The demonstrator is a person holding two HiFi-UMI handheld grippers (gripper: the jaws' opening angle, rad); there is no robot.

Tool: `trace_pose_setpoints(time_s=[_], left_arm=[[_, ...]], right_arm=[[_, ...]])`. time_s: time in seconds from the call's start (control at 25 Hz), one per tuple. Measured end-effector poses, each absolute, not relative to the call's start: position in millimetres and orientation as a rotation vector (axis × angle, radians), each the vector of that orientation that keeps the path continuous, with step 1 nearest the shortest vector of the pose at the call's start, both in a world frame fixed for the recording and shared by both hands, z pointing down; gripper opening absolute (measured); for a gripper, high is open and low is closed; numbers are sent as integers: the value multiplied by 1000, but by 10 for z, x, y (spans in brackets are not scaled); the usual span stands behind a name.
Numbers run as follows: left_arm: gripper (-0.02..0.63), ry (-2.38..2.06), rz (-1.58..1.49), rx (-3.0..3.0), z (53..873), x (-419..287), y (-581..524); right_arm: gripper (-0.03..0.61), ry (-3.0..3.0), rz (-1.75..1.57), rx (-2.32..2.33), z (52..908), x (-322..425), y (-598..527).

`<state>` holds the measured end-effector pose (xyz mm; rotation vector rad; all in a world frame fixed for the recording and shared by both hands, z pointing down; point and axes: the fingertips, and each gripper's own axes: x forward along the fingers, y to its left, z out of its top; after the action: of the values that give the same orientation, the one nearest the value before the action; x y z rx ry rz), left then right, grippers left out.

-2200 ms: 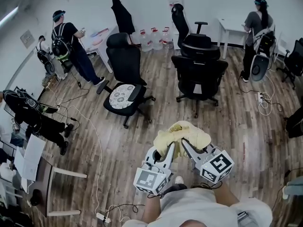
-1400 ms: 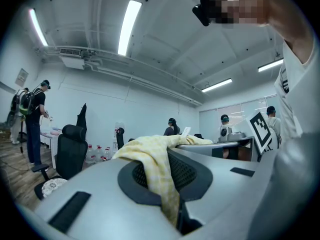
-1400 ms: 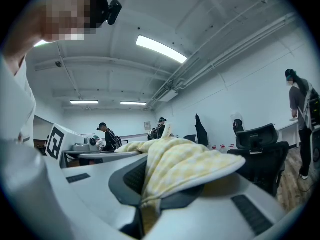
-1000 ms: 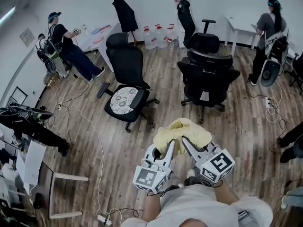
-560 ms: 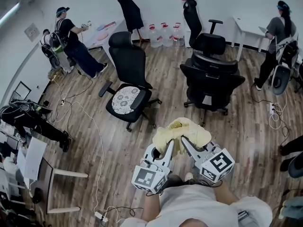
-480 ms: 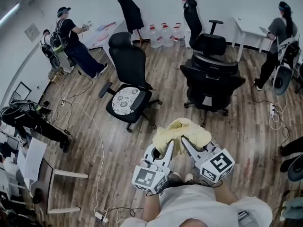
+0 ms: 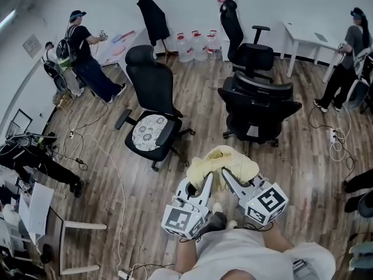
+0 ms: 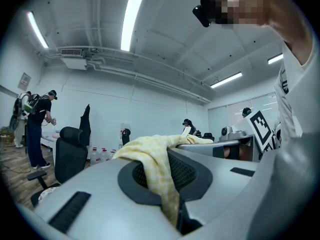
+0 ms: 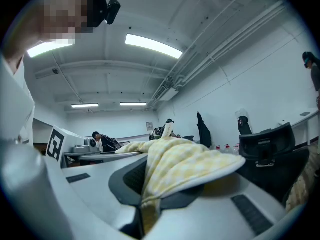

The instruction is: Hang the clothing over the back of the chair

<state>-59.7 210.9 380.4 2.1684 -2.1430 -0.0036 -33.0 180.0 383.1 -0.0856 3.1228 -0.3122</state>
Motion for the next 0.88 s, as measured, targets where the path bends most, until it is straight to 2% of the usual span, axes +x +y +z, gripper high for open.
trace_pose_setpoints(time_s=[0.88], left_arm=[[34,-2005,-20,2290,3783,-1841,1139]], right_arm=[[37,3121,-306,-272,3801,-1532,860]])
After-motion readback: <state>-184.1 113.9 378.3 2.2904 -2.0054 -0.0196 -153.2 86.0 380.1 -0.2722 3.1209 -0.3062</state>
